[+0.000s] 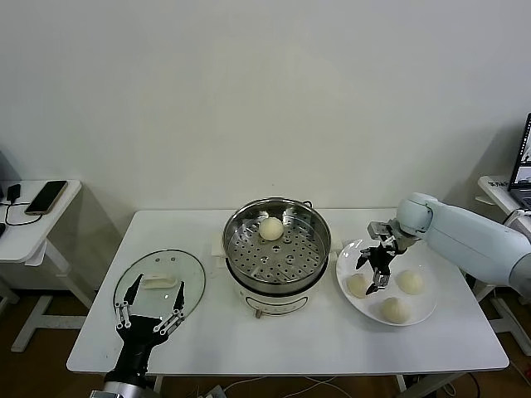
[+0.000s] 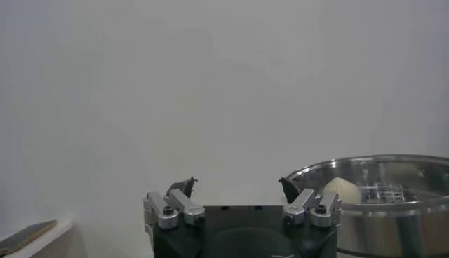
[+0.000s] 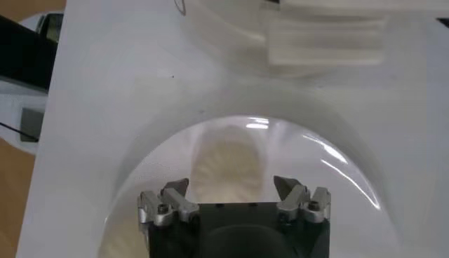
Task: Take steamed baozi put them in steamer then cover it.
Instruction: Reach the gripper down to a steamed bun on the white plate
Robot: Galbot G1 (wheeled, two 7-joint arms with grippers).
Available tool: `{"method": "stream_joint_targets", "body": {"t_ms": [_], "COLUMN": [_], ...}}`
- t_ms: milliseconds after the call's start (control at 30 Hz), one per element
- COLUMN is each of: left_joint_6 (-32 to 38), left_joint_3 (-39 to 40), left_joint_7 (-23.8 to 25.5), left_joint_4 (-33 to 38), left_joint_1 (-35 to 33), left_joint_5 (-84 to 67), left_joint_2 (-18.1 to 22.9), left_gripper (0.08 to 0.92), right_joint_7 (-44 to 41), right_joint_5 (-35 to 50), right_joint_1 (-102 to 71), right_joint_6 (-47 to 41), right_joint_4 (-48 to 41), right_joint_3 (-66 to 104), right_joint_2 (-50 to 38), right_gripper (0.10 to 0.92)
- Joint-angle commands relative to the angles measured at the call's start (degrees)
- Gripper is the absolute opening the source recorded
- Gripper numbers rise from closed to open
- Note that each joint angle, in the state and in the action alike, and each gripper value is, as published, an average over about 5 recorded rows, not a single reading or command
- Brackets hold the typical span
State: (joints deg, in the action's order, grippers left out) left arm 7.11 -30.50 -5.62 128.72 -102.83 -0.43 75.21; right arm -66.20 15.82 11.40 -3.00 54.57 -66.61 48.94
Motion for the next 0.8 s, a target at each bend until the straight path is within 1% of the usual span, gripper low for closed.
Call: {"method": "stream_joint_targets", "body": {"t_ms": [33, 233, 533, 667, 800], "left_joint_6": [0.1, 0.1, 0.1, 0.1, 0.0], "left_joint_3": [0.0, -0.2, -0.3, -0.1, 0.4], "left_joint_7": [-0.1, -0.1, -0.3, -0.4, -0.4], "left_joint_4": [-0.2, -0.3, -0.1, 0.0, 0.2], "left_joint_1": [0.1, 0.2, 0.4, 0.6, 0.9], "left_joint_5": [0.0, -0.1, -0.3, -0.3, -0.3], "left_joint_2": [0.0, 0.0, 0.2, 0.1, 0.0], "left_gripper": [0.823, 0.823, 0.823, 0.823, 0.823], "right_joint_7": [-0.3, -0.1, 1.8, 1.6, -1.8], "right_joint_5": [-1.0, -2.1, -3.1, -3.1, -3.1], "right_joint_1": [-1.4, -1.5, -1.0, 1.0, 7.0], "right_joint_6": [-0.4, -0.1, 1.0, 1.2, 1.9], "right_joint_4": [-1.1, -0.6, 1.0, 3.4, 7.7], "right_joint_3": [-0.2, -0.4, -0.3, -0.5, -1.7], "right_joint_2": [1.5, 1.2, 0.3, -1.2, -4.6], "right_gripper": [0.823, 0.811, 0.74, 0.699, 0.674]}}
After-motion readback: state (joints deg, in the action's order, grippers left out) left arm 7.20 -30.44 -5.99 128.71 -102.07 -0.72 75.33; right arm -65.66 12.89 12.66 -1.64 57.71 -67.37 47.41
